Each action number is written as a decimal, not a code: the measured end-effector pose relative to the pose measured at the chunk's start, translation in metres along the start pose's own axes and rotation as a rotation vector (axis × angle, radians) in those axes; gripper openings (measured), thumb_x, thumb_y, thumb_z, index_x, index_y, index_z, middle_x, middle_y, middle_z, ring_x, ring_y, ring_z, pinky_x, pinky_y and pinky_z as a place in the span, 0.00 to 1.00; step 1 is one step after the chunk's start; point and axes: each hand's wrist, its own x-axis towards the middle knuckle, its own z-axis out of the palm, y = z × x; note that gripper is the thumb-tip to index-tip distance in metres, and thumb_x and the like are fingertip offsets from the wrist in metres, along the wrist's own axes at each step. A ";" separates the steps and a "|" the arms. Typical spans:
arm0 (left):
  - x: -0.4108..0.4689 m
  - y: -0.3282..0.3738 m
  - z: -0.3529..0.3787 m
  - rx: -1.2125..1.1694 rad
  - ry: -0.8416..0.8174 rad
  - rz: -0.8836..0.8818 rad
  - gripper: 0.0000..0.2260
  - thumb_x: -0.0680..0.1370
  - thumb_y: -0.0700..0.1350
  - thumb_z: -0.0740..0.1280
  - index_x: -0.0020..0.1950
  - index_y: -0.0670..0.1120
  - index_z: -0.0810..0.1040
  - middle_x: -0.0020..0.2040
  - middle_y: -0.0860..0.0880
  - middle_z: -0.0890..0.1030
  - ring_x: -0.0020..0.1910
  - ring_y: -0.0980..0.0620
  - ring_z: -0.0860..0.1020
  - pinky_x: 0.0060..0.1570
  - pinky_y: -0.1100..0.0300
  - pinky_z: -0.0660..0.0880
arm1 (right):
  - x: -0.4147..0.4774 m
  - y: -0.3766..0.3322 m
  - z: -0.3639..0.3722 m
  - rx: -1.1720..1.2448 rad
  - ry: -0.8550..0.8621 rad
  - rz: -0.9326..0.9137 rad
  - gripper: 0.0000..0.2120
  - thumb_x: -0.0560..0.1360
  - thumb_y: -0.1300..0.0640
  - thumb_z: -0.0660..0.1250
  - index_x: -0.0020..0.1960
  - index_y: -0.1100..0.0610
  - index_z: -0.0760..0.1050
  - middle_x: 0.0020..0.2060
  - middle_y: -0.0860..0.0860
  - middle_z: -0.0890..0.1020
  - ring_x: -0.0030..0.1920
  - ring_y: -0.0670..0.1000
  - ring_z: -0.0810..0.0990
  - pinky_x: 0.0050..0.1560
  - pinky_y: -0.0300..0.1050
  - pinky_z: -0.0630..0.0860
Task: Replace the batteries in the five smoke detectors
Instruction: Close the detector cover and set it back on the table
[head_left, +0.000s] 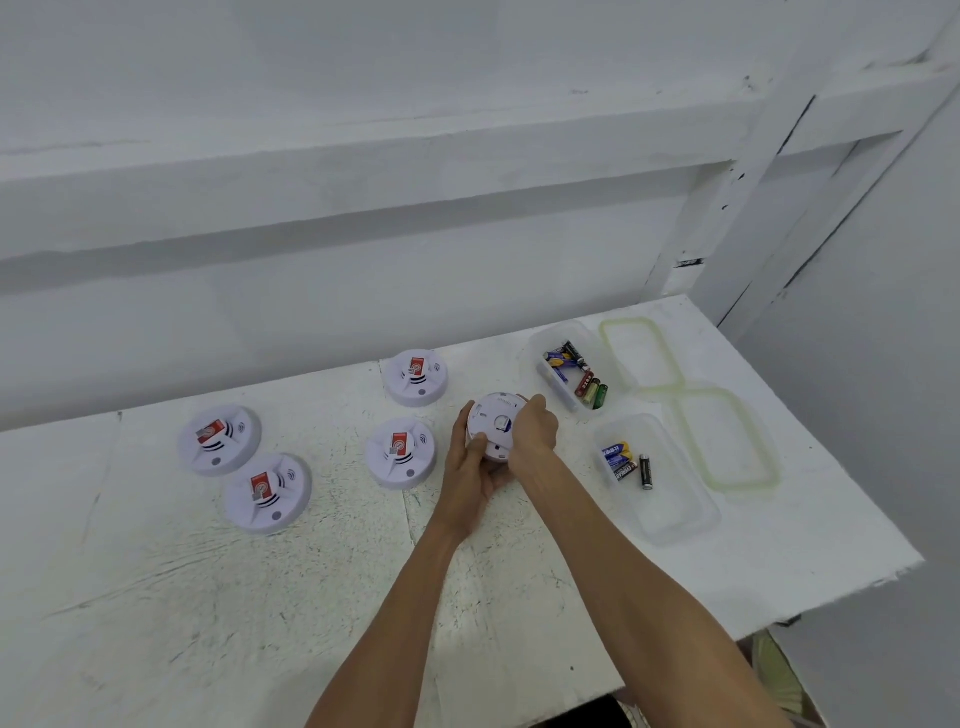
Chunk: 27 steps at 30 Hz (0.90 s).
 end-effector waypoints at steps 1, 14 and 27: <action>0.000 0.001 0.001 0.009 0.009 0.010 0.21 0.89 0.42 0.54 0.82 0.54 0.60 0.70 0.50 0.80 0.67 0.44 0.81 0.61 0.38 0.79 | -0.001 0.001 0.002 -0.007 0.017 -0.005 0.18 0.84 0.50 0.49 0.55 0.58 0.74 0.52 0.58 0.79 0.51 0.60 0.78 0.55 0.53 0.79; 0.003 0.000 0.006 -0.025 0.083 0.058 0.19 0.89 0.43 0.53 0.81 0.51 0.62 0.70 0.49 0.79 0.64 0.49 0.83 0.50 0.52 0.83 | -0.007 0.006 0.004 0.100 0.007 0.004 0.22 0.82 0.48 0.50 0.54 0.55 0.81 0.53 0.56 0.84 0.51 0.59 0.83 0.54 0.58 0.82; 0.003 0.005 0.008 -0.171 0.138 -0.067 0.23 0.85 0.40 0.55 0.79 0.54 0.69 0.67 0.45 0.83 0.65 0.41 0.81 0.57 0.47 0.82 | -0.003 0.046 -0.069 -0.788 -0.324 -0.959 0.42 0.71 0.64 0.70 0.80 0.51 0.55 0.78 0.52 0.55 0.76 0.48 0.59 0.69 0.38 0.66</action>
